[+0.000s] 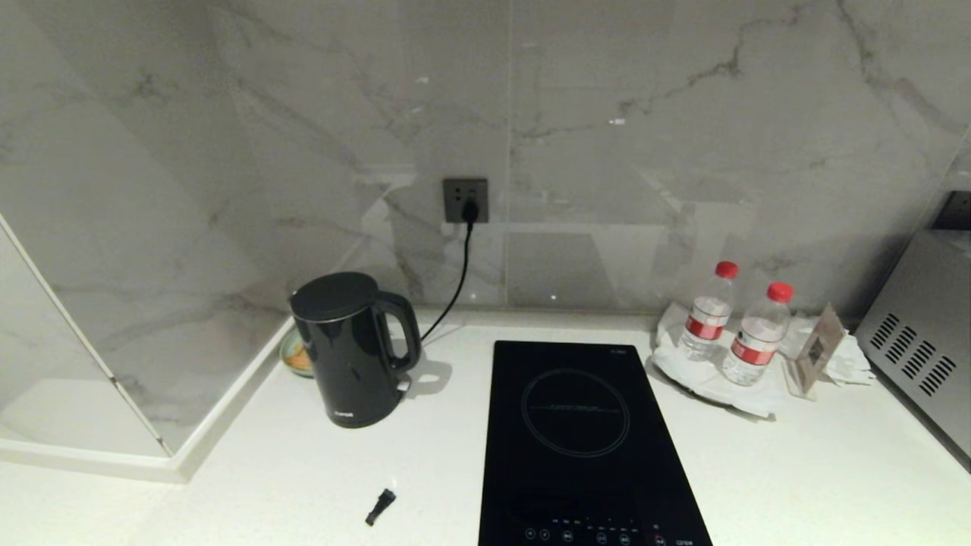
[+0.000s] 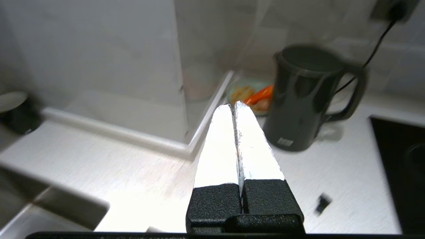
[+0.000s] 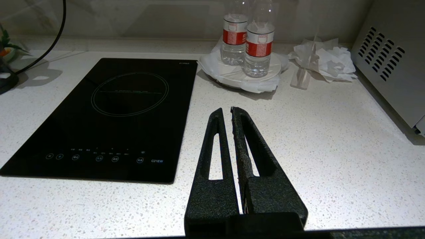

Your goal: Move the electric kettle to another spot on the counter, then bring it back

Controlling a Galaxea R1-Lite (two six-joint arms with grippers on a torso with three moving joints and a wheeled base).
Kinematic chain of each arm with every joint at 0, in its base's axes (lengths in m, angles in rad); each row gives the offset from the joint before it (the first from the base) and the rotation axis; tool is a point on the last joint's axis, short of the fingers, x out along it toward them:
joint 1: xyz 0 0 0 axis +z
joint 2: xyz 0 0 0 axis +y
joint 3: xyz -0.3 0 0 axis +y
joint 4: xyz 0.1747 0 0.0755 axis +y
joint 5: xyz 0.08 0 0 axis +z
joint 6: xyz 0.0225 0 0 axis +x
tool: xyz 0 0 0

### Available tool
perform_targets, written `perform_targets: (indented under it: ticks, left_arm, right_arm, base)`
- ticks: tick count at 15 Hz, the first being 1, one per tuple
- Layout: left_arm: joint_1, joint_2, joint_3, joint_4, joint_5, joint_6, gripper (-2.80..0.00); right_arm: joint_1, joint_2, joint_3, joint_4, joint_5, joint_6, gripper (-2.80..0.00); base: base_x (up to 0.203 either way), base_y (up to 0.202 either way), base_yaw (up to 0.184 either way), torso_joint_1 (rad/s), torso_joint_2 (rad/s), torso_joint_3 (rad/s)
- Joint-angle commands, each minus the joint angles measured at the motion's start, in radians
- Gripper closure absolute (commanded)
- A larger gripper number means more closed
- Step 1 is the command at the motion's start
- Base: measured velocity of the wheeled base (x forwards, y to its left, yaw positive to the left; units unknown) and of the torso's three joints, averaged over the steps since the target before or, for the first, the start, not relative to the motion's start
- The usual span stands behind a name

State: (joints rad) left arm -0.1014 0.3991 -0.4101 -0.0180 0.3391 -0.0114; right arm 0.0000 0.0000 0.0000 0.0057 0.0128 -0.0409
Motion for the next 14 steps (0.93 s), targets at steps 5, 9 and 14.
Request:
perform_targets:
  ticks: [5, 9, 14]
  left_arm:
    - [0.096, -0.399, 0.329, 0.087, -0.236, 0.174, 0.00]
    - [0.098, -0.397, 0.389, 0.076, -0.379, 0.100, 0.00]
    - [0.100, -0.398, 0.387, 0.067, -0.374, 0.093, 0.00]
  right_arm:
    - [0.000, 0.000, 0.000, 0.000, -0.002, 0.003, 0.00]
    - [0.000, 0.000, 0.000, -0.001, 0.001, 0.000, 0.00]
    - [0.000, 0.000, 0.000, -0.001, 0.003, -0.001, 0.00]
  base:
    - [0.000, 0.000, 0.000, 0.000, 0.00, 0.000]
    - [0.000, 0.000, 0.000, 0.000, 0.00, 0.000]
    - [0.000, 0.000, 0.000, 0.000, 0.00, 0.000]
